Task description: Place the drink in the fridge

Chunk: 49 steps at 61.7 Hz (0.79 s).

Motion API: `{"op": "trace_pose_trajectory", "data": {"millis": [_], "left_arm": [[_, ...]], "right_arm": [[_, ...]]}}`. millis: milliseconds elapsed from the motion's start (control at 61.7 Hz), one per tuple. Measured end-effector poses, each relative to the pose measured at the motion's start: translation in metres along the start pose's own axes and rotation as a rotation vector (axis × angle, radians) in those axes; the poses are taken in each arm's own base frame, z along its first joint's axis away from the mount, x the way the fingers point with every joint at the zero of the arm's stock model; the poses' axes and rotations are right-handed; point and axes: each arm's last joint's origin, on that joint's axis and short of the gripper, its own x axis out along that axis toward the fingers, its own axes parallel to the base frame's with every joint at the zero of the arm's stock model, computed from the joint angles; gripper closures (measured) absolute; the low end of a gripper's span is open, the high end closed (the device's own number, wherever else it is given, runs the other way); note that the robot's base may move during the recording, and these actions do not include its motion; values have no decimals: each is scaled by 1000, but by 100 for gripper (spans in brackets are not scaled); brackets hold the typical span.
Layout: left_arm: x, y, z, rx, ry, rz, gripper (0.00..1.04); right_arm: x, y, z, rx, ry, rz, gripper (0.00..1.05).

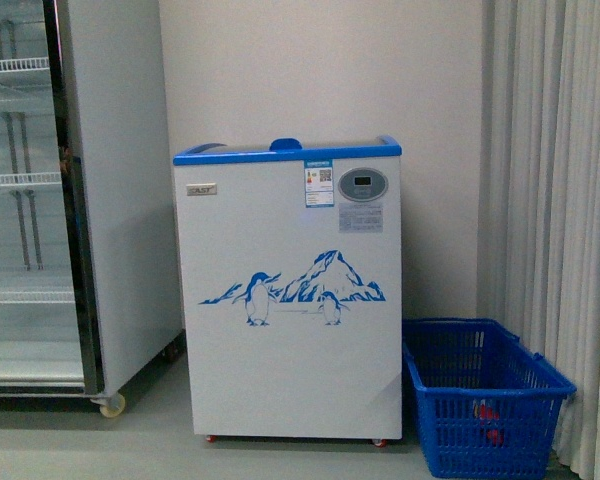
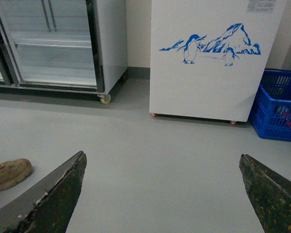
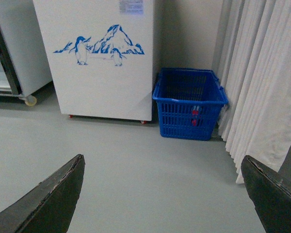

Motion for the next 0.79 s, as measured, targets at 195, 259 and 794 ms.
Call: {"op": "trace_pose_trajectory", "data": {"millis": [195,259,794], "left_arm": [[0,0,0,0,0,0,8],[0,0,0,0,0,0,8],[0,0,0,0,0,0,8]], "right_arm": [[0,0,0,0,0,0,8],[0,0,0,0,0,0,8],[0,0,0,0,0,0,8]]}}
